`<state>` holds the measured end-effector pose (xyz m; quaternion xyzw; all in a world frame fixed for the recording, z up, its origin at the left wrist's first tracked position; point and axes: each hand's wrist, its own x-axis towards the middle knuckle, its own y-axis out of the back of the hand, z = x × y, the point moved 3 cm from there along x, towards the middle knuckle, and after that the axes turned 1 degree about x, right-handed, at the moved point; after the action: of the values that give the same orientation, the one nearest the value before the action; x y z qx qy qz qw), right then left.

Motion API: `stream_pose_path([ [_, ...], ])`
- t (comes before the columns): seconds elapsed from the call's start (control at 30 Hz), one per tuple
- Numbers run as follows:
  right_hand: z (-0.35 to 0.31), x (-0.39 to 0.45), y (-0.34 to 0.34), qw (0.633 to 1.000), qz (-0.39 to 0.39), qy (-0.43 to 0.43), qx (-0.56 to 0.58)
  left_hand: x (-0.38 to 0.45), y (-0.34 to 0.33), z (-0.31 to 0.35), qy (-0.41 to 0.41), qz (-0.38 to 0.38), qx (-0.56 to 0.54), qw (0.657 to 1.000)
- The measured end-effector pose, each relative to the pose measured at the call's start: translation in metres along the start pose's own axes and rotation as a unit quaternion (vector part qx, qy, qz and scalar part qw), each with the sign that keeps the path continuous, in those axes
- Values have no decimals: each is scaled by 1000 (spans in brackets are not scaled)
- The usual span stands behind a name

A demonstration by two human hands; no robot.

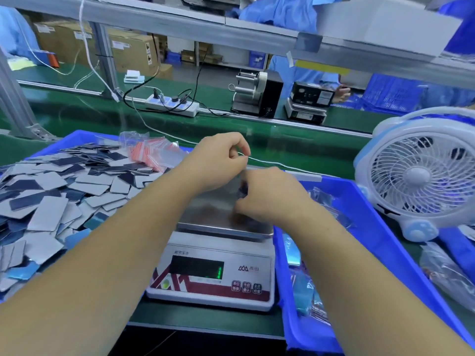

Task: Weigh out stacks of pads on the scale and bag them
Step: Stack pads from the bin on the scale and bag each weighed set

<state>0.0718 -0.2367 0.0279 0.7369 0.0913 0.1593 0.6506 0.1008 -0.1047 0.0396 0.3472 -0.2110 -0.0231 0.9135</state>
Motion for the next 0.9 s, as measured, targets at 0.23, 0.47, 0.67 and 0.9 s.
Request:
stream_pose_path([
  [0.23, 92, -12, 20, 986, 46, -158, 41, 4, -26, 29, -18, -47, 4, 999],
  [0.47, 94, -19, 3, 985, 8, -170, 31, -2, -40, 35, 0, -93, 24, 995],
  [0.67, 33, -12, 9, 996, 10, -67, 58, -7, -22, 21, 22, -94, 32, 995],
  [0.9, -12, 2, 2, 998, -4, -24, 54, -25, 49, -21, 115, -31, 60, 991],
])
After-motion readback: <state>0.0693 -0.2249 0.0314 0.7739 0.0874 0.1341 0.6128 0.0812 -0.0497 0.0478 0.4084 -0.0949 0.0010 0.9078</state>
